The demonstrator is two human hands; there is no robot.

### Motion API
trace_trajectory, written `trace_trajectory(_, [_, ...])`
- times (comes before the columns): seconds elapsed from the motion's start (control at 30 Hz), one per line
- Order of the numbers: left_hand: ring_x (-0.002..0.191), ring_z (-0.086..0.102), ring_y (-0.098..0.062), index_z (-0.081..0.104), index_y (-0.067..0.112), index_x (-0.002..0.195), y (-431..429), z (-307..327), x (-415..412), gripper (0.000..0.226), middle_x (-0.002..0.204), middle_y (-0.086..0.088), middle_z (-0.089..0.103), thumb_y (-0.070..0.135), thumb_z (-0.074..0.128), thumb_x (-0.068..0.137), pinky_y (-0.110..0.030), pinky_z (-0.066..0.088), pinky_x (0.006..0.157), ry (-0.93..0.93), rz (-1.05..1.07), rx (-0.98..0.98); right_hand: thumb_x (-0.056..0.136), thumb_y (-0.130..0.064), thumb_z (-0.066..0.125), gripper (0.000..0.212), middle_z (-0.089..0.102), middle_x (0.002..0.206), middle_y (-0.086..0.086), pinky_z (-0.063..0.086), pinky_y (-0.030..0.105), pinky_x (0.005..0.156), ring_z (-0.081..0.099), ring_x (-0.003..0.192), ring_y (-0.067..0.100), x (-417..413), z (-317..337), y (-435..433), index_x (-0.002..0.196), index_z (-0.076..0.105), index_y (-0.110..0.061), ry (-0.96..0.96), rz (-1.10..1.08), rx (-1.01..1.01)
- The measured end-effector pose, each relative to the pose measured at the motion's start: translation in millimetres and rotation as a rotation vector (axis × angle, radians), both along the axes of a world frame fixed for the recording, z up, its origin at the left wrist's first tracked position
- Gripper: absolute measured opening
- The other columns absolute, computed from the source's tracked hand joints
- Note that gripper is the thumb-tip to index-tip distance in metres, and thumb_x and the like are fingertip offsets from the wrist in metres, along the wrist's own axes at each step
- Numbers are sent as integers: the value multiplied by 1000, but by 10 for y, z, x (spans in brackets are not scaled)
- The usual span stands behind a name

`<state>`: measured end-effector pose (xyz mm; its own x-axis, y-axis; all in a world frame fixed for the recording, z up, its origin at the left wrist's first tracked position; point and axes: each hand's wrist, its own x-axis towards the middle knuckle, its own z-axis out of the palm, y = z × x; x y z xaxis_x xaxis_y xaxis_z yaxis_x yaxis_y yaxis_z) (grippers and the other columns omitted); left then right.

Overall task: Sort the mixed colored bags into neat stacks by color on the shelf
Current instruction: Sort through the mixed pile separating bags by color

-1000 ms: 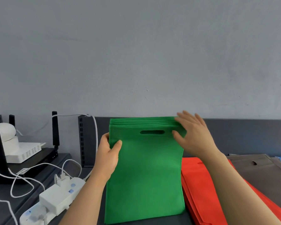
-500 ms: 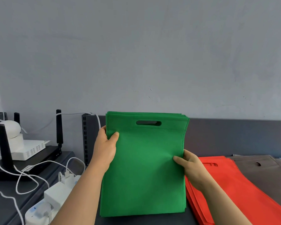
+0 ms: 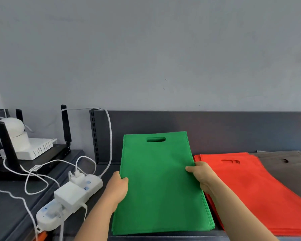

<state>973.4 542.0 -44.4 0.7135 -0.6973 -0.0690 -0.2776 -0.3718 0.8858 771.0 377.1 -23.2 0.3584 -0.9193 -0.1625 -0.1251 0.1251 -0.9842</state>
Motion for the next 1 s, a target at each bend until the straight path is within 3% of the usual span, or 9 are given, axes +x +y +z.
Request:
trace_trajectory(0.1, [83, 52, -20, 46, 12, 109, -7, -142, -4, 14, 102, -9, 56, 14, 36, 99, -31, 38, 65, 27, 33, 66, 90, 6, 53, 10, 68, 87, 20, 57, 46, 71, 67, 75, 33, 104, -160, -29, 87, 60, 0, 74, -1, 10])
trace_trajectory(0.23, [71, 47, -17, 49, 6, 110, -58, -254, 16, 18, 97, -12, 56, 12, 37, 98, -27, 34, 55, 48, 53, 116, 88, 5, 56, 9, 67, 81, 17, 56, 38, 62, 65, 67, 29, 187, -351, -63, 95, 61, 7, 173, -23, 1])
trace_trajectory(0.33, [60, 40, -14, 52, 2, 105, -110, -286, 61, 17, 77, -5, 47, 10, 39, 97, -27, 29, 49, 35, 79, 124, 88, 0, 59, 9, 65, 85, 16, 55, 40, 74, 64, 73, 29, 231, -415, -81, 95, 61, 6, 266, -40, -78])
trace_trajectory(0.47, [54, 39, -14, 54, -3, 112, -169, -313, 115, 24, 72, -4, 46, 12, 42, 97, -26, 27, 45, -27, 111, 145, 89, -7, 59, 19, 68, 98, 16, 54, 41, 83, 65, 87, 31, 227, -433, -103, 104, 63, 5, 387, -7, -210])
trace_trajectory(0.57, [62, 49, -16, 47, -1, 130, -142, -304, 100, 36, 103, -14, 60, 16, 44, 98, -26, 32, 47, -77, 99, 159, 89, -8, 58, 25, 66, 108, 15, 51, 39, 86, 63, 95, 31, 139, -432, -38, 112, 60, 1, 448, 43, -279])
trace_trajectory(0.67, [96, 57, -23, 26, 2, 147, -21, -306, 66, 53, 142, -14, 43, 19, 44, 100, -22, 38, 60, -156, 72, 191, 89, -9, 57, 21, 66, 108, 14, 51, 44, 87, 63, 93, 29, 6, -420, 96, 109, 61, -3, 463, 96, -299])
trace_trajectory(0.77, [116, 52, -22, 22, 5, 149, 154, -336, 5, 57, 152, -9, 33, 18, 45, 99, -24, 41, 76, -177, 54, 165, 92, -8, 55, 29, 63, 111, 16, 46, 45, 95, 60, 101, 32, -163, -421, 274, 117, 54, 5, 428, 104, -272])
trace_trajectory(0.87, [102, 52, -13, 27, 7, 147, 327, -341, -90, 52, 151, -5, 35, 13, 45, 98, -22, 38, 78, -136, 33, 101, 95, -9, 52, 39, 51, 135, 17, 39, 39, 101, 49, 123, 31, -285, -474, 432, 129, 43, 7, 408, 96, -276])
trace_trajectory(1.0, [68, 43, 6, 24, 12, 150, 398, -345, -135, 53, 153, -1, 33, 12, 41, 100, -8, 30, 53, -105, 31, 77, 97, -11, 46, 52, 47, 133, -2, 39, 27, 93, 49, 108, 14, -267, -515, 539, 147, 28, -11, 406, 174, -278])
